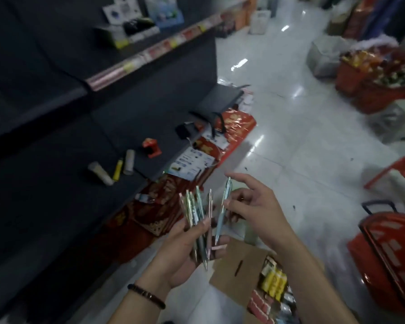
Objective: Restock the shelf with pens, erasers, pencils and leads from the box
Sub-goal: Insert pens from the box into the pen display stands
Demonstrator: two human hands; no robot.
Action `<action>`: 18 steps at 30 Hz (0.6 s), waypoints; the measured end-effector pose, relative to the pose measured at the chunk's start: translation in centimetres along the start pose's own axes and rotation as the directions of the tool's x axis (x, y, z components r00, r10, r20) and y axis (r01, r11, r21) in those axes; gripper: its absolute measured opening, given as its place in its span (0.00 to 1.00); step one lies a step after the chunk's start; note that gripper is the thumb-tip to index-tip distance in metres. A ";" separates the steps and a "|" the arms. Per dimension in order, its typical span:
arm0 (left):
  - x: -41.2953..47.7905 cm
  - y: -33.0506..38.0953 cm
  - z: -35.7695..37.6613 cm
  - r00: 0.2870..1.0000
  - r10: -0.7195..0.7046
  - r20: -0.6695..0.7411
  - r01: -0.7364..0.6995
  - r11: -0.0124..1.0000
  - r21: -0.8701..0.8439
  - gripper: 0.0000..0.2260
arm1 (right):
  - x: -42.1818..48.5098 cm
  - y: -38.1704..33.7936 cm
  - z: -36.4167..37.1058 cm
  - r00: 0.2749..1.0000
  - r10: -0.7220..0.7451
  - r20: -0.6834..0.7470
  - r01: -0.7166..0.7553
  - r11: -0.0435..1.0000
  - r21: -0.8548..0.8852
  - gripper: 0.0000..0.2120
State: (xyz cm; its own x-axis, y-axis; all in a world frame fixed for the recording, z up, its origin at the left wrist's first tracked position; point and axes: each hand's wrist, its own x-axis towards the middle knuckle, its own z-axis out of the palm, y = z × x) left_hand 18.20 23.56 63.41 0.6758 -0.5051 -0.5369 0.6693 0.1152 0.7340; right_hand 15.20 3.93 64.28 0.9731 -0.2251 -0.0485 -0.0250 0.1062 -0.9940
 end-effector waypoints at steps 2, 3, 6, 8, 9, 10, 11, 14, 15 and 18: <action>-2.8 2.4 -2.8 0.998 0.056 -0.043 -0.059 0.996 -0.071 0.18 | 1.6 -1.5 4.2 0.996 -0.023 0.083 0.025 0.999 -0.021 0.27; -4.1 3.5 -4.2 0.994 0.087 -0.059 -0.092 0.991 -0.093 0.17 | 2.4 -2.2 6.6 0.992 -0.027 0.126 0.031 0.999 -0.032 0.27; -8.1 6.4 -9.2 0.975 0.171 -0.141 -0.188 0.975 -0.122 0.14 | 4.4 -3.7 14.6 0.967 -0.053 0.251 0.078 0.993 -0.090 0.26; -10.7 8.0 -13.2 0.954 0.221 -0.202 -0.253 0.956 -0.150 0.13 | 5.3 -4.3 20.5 0.945 -0.076 0.319 0.129 0.981 -0.148 0.25; -12.1 8.9 -15.3 0.944 0.240 -0.227 -0.280 0.946 -0.162 0.14 | 5.6 -4.6 23.5 0.934 -0.085 0.348 0.154 0.973 -0.174 0.24; -13.5 9.7 -17.6 0.935 0.258 -0.245 -0.303 0.938 -0.168 0.14 | 5.8 -4.8 26.6 0.922 -0.093 0.375 0.175 0.966 -0.189 0.24; -14.9 10.5 -20.0 0.926 0.277 -0.257 -0.326 0.930 -0.169 0.15 | 5.9 -5.1 29.7 0.910 -0.098 0.402 0.190 0.962 -0.197 0.24; -19.4 12.7 -27.3 0.902 0.338 -0.269 -0.390 0.904 -0.172 0.15 | 5.9 -5.7 39.1 0.872 -0.075 0.483 0.187 0.964 -0.188 0.22; -20.8 13.3 -29.7 0.898 0.347 -0.269 -0.402 0.897 -0.185 0.15 | 5.8 -5.7 42.1 0.855 -0.063 0.515 0.182 0.966 -0.185 0.21; -25.0 14.3 -35.9 0.883 0.370 -0.288 -0.434 0.878 -0.201 0.15 | 5.4 -5.7 50.6 0.787 -0.048 0.615 0.207 0.960 -0.190 0.22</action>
State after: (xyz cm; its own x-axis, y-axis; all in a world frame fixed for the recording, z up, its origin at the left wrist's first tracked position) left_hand 22.00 68.55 72.36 0.9335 -0.1567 -0.3224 0.3568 0.4921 0.7940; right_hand 32.18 51.16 74.62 0.9078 0.4136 0.0693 0.1336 -0.1286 -0.9826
